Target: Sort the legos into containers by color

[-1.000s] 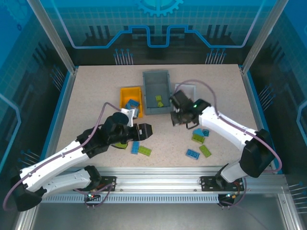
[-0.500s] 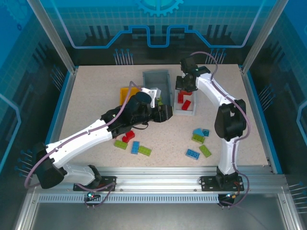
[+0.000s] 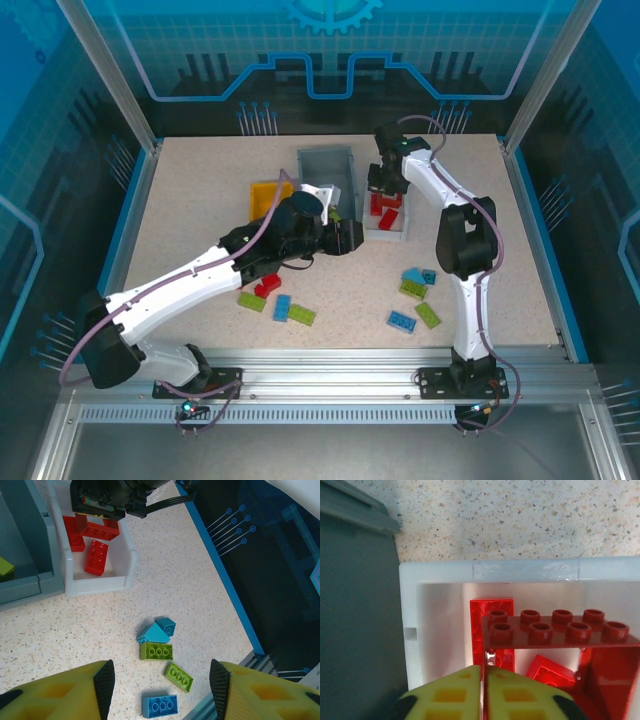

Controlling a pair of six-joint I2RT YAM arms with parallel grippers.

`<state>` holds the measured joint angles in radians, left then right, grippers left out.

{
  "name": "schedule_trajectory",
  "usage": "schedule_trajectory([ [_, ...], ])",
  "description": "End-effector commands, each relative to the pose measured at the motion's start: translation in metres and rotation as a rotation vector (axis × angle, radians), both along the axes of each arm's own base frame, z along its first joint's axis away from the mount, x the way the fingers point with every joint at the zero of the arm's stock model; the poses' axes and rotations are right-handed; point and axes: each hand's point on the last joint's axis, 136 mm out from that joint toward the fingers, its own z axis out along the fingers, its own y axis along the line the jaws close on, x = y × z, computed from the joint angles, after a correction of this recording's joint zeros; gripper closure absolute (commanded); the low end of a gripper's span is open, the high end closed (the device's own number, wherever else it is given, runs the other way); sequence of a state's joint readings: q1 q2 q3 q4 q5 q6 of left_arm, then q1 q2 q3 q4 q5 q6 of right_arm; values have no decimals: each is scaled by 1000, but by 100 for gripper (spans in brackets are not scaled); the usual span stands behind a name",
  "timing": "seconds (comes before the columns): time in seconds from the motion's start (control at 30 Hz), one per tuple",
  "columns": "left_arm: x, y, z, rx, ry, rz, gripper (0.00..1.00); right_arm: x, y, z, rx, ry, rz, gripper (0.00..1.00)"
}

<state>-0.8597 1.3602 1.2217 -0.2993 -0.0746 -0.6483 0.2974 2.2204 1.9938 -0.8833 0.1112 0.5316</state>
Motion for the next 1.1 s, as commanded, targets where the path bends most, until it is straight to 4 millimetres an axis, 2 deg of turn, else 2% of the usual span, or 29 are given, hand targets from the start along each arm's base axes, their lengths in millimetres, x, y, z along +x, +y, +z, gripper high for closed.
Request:
schedule_trajectory([
  [0.0,-9,14,6,9,-9,19,43,-2,-1,20,3,-22,-1,80],
  [0.13,-16,29,-1,32,13,55,43,-6,4,55,-11,-89,17,70],
  [0.27,-25,51,-11,70,47,105,43,-17,3,96,-23,-170,21,70],
  [0.37,-35,78,-30,142,109,178,44,-37,8,137,-20,-275,44,70],
  [0.47,-52,107,-62,245,203,236,43,-73,31,170,23,-400,153,67],
  [0.57,-69,124,-102,351,298,233,42,-126,73,169,97,-463,334,62],
  [0.63,-80,134,-130,409,364,234,39,-172,105,153,189,-463,475,59],
  [0.67,-83,138,-140,428,395,237,38,-189,116,149,229,-464,527,57],
  [0.73,-87,137,-162,432,455,205,34,-241,147,130,316,-446,681,54],
  [0.83,-84,136,-185,456,517,172,31,-294,164,106,337,-413,793,51],
  [0.93,-77,136,-200,522,548,140,31,-323,171,93,396,-380,832,46],
  [1.07,-71,142,-218,593,605,123,32,-343,171,84,426,-352,857,43],
])
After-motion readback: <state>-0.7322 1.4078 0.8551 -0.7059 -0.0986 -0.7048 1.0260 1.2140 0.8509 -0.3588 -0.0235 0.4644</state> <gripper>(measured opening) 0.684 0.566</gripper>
